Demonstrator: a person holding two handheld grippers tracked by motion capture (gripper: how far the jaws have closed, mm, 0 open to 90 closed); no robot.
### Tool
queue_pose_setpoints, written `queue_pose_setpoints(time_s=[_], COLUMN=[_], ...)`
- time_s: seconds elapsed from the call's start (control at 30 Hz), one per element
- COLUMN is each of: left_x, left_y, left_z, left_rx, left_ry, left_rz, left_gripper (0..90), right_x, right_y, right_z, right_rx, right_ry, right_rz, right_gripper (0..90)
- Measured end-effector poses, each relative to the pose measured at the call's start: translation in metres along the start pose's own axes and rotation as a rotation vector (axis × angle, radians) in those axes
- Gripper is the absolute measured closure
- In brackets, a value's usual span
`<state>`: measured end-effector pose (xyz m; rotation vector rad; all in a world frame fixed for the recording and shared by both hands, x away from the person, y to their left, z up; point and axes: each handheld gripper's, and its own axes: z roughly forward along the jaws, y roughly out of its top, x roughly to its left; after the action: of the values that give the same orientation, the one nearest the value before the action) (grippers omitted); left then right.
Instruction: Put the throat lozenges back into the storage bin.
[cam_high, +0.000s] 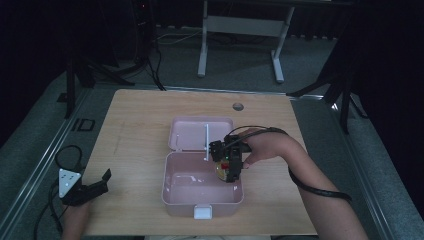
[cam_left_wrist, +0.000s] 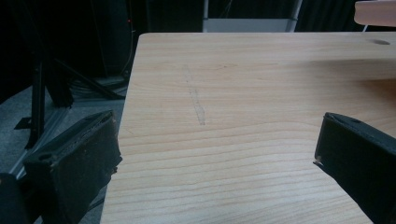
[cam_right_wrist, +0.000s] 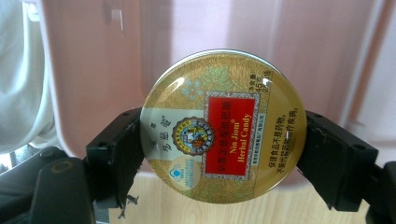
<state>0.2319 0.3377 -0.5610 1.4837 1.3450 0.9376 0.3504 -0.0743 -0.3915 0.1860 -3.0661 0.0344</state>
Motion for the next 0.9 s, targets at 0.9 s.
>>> queue_pose_setpoints(time_s=[0.9], left_x=[0.0], left_y=[0.0], left_z=[0.0], left_rx=[0.002], left_ry=[0.001], left_rz=[0.002], left_gripper=[0.4], right_x=[0.01], right_y=[0.013], right_z=[0.074], right_rx=[0.073], right_ry=[0.101], right_rz=[-0.038], right_gripper=[20.1])
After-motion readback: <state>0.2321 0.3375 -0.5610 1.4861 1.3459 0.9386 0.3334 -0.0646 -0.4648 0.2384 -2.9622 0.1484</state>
